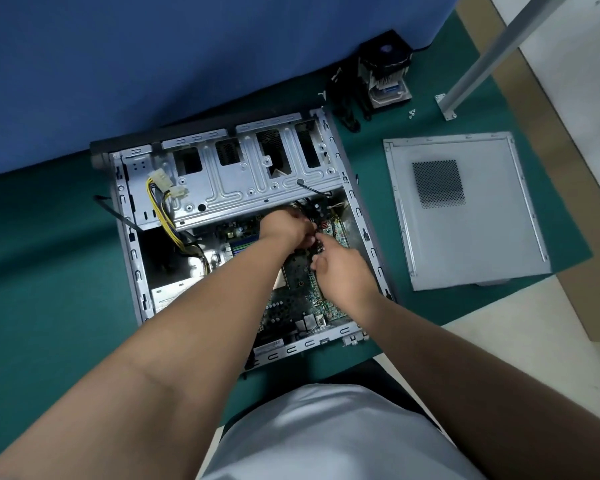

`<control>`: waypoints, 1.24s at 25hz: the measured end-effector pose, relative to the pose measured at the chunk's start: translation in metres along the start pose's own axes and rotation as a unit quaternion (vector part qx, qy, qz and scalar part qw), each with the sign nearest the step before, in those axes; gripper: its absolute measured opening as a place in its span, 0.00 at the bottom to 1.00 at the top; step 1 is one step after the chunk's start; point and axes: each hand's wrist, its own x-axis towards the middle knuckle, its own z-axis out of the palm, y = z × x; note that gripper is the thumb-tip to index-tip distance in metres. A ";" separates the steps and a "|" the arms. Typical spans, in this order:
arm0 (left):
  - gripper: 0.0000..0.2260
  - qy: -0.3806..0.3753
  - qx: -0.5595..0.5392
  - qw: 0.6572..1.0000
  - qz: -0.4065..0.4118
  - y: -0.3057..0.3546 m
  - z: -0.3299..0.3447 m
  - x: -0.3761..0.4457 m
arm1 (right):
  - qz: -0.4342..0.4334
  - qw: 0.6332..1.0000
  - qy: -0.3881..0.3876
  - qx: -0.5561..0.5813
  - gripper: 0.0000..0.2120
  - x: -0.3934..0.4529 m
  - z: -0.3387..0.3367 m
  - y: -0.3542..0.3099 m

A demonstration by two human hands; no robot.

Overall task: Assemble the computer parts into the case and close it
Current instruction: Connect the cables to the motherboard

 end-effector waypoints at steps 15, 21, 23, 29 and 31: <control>0.07 -0.043 -0.087 0.995 -0.038 0.008 -0.004 -0.002 | 0.025 0.989 -0.039 0.140 0.21 0.001 0.004 0.007; 0.16 0.001 0.181 0.982 0.060 -0.007 -0.014 0.011 | 0.034 0.997 -0.067 -0.005 0.24 0.004 0.010 0.006; 0.21 0.030 0.278 0.953 0.118 -0.013 -0.016 0.011 | 0.039 0.992 -0.074 -0.100 0.30 0.005 0.008 0.003; 0.16 0.005 0.104 0.989 0.107 -0.026 -0.014 0.016 | 0.019 0.969 -0.095 -0.228 0.34 0.006 0.009 0.000; 0.16 0.017 0.155 0.980 0.122 -0.026 -0.019 0.017 | 0.013 0.965 -0.096 -0.245 0.34 0.005 0.011 0.000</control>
